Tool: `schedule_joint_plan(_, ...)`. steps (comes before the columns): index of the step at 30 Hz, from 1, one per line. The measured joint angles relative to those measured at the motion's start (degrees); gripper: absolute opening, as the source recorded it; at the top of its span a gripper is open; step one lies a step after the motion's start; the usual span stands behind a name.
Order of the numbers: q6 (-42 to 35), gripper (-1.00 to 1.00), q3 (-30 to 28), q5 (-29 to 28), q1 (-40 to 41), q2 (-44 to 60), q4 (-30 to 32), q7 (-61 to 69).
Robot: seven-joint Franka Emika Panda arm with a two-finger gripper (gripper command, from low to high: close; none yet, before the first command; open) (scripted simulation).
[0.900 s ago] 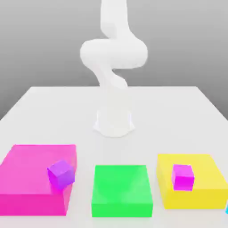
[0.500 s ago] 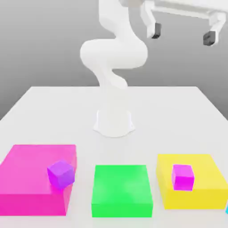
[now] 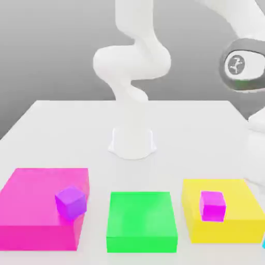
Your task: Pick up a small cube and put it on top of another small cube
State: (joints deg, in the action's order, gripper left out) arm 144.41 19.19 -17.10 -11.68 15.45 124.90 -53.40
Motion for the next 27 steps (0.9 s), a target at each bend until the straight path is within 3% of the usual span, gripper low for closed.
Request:
schedule_joint_plan(5, 2.8, 0.00, 1.8, -0.7, -3.3, 9.7, -1.1, 0.2)
schedule_joint_plan(9, 8.2, 0.00, -1.4, -4.4, -6.5, 18.1, -3.0, -2.3)
schedule_joint_plan(10, 8.9, -1.00, -1.9, -5.0, -6.9, 19.2, -3.3, -2.7)
schedule_joint_plan(17, 8.8, -1.00, -1.8, -4.8, -6.9, 19.0, -3.2, -2.6)
schedule_joint_plan(23, 2.4, -1.00, 4.0, 2.2, -2.7, 9.2, -0.4, 2.9)
schedule_joint_plan(27, -0.4, -1.00, 1.6, 3.5, 2.4, 2.9, 3.4, 6.5)
